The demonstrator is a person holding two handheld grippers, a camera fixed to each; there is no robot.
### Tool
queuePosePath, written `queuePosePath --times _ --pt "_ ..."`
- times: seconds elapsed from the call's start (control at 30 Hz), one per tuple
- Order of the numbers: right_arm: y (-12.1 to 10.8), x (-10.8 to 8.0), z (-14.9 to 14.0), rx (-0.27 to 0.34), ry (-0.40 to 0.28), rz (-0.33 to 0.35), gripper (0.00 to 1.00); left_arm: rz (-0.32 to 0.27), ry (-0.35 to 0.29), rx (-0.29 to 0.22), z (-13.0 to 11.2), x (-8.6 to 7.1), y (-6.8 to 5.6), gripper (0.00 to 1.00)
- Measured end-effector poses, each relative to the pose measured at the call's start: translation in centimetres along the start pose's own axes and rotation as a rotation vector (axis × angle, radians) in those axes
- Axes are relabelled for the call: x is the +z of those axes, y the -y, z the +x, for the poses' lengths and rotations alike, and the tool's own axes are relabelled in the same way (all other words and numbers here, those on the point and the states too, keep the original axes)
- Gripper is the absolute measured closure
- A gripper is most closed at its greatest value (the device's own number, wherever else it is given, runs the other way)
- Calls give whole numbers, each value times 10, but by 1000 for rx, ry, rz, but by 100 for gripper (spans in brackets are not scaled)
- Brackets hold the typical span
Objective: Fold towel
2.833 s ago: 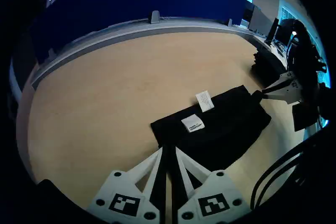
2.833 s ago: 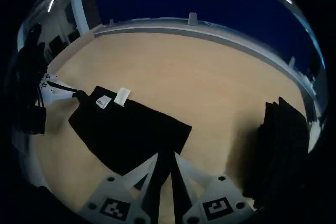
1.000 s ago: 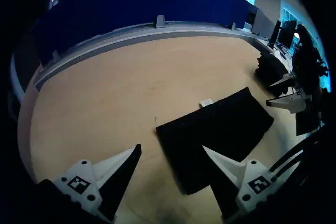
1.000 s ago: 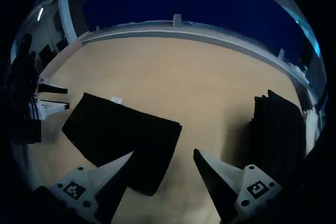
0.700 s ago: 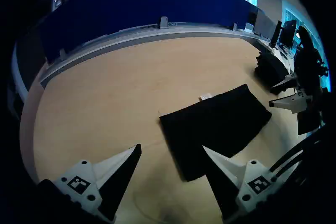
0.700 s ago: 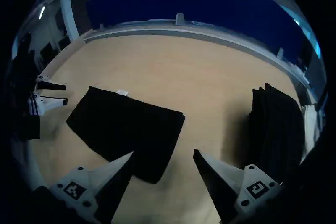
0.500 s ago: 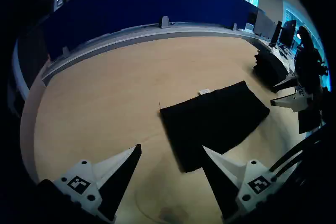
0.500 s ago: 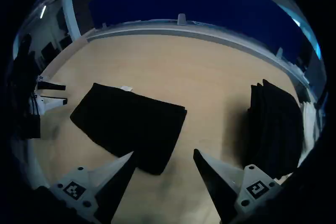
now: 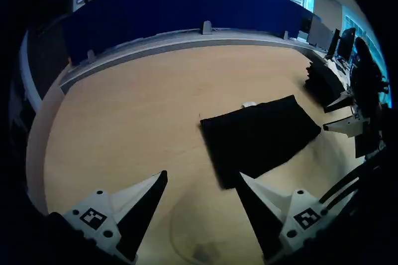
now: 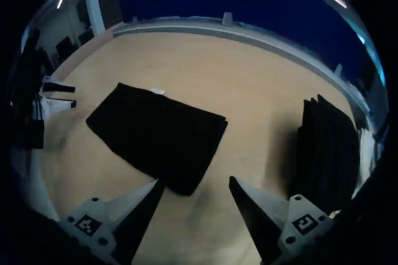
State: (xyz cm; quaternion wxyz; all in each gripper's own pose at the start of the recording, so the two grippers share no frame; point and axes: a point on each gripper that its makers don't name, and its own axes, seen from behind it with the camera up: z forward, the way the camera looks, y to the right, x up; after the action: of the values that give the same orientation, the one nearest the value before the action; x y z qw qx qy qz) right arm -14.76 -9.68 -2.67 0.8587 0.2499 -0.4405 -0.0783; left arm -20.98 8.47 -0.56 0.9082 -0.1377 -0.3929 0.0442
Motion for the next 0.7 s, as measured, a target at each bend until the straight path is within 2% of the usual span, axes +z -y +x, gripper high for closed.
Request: queuePosePath --times 0.27,0.53,0.7 --pt "16 3 -13 -76 59 73 5 57 8 -68 -31 -33 10 3" --pt "20 9 -21 -159 115 105 21 111 24 -149 -70 -68 21 3" --pt "20 10 -21 -177 125 115 25 126 23 -179 -82 -81 24 2"
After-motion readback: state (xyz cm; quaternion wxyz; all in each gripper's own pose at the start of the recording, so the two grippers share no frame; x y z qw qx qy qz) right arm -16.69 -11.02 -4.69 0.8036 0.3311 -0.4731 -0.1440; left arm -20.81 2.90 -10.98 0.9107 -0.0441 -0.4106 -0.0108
